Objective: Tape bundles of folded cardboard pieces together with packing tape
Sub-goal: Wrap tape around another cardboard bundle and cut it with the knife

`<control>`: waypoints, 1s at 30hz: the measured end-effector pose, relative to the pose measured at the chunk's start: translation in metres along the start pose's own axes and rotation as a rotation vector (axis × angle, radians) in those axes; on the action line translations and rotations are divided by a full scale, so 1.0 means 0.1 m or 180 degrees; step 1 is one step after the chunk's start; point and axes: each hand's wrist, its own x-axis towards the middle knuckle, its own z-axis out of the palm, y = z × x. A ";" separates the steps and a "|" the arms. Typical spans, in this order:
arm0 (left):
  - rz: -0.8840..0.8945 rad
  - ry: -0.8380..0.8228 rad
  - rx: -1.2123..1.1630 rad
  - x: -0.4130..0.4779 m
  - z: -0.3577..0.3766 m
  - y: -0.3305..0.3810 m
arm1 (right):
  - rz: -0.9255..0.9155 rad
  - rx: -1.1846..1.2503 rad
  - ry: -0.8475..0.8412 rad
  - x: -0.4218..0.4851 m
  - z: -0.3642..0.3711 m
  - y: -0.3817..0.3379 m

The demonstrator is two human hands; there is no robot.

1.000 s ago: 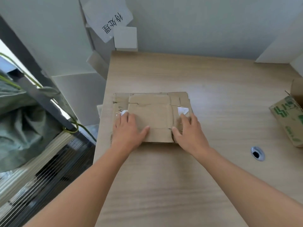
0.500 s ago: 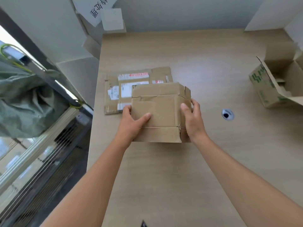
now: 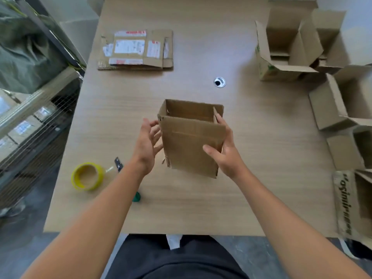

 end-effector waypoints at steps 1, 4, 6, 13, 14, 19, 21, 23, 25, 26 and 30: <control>-0.0055 -0.0006 -0.0071 -0.06 0.04 -0.02 | -0.0059 0.0036 -0.0001 -0.11 -0.05 0.03; -0.0260 -0.0155 0.0138 -0.20 0.13 -0.08 | -0.0007 -0.0051 -0.0049 -0.38 -0.13 0.10; -0.0305 -0.0215 0.0425 -0.26 0.14 -0.15 | 0.0023 -0.0130 -0.0161 -0.52 -0.16 0.15; 0.0079 -0.0261 0.0563 -0.43 0.30 -0.37 | 0.0071 0.0303 0.0311 -0.61 -0.16 0.32; 0.0150 -0.0226 0.0466 -0.44 0.31 -0.38 | 0.0080 0.0337 0.0423 -0.59 -0.14 0.33; 0.0142 -0.0382 0.0729 -0.50 0.20 -0.46 | 0.0059 -0.0190 0.0357 -0.47 -0.14 0.33; 0.0439 -0.0157 0.0839 -0.51 0.22 -0.55 | -0.0010 -0.0361 0.0456 -0.42 -0.11 0.36; 0.0665 0.0037 0.1021 -0.52 0.25 -0.60 | 0.0105 -0.0180 0.0517 -0.42 -0.09 0.37; 0.0505 0.0134 0.0840 -0.52 0.25 -0.63 | 0.0372 0.0096 0.0459 -0.44 -0.11 0.36; 0.0266 0.0135 0.0678 -0.51 0.25 -0.65 | 0.0507 0.0200 0.0426 -0.46 -0.12 0.34; -0.0620 -0.0091 0.0433 -0.59 0.22 -0.77 | 0.1008 0.0812 0.0193 -0.52 -0.09 0.31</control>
